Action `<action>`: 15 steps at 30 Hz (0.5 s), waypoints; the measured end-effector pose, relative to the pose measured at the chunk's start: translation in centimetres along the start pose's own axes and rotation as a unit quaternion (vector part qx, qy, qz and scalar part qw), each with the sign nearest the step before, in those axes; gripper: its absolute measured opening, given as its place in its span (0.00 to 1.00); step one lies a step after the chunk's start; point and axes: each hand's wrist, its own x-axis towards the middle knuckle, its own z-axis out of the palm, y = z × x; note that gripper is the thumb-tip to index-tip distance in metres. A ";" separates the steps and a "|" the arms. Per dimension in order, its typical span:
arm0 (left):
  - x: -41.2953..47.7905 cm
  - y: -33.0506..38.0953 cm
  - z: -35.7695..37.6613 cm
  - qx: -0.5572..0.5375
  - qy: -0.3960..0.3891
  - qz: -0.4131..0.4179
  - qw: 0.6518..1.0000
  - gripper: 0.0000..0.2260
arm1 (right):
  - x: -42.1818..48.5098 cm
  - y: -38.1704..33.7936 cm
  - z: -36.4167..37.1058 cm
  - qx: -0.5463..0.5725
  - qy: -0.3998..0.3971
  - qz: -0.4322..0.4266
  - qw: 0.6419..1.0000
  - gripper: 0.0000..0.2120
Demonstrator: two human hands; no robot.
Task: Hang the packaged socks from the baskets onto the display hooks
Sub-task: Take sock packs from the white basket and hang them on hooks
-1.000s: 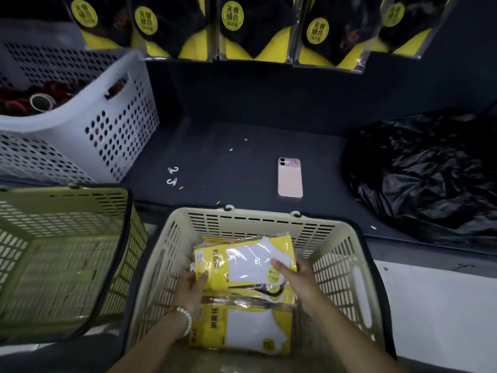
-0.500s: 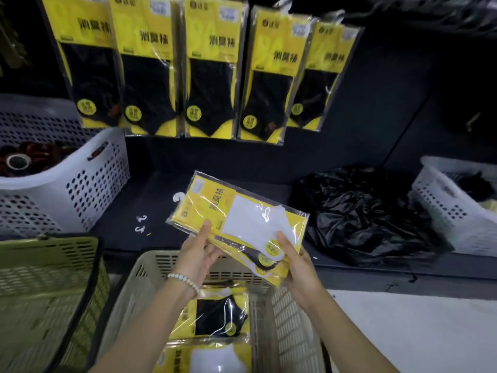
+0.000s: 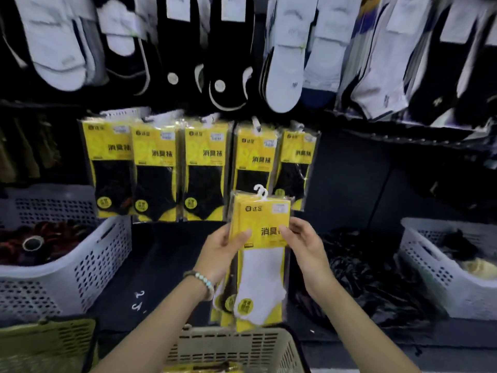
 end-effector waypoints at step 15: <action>6.3 5.4 1.4 0.109 0.036 0.096 0.989 0.15 | 5.8 -4.4 -3.4 0.060 0.032 -0.016 0.998 0.10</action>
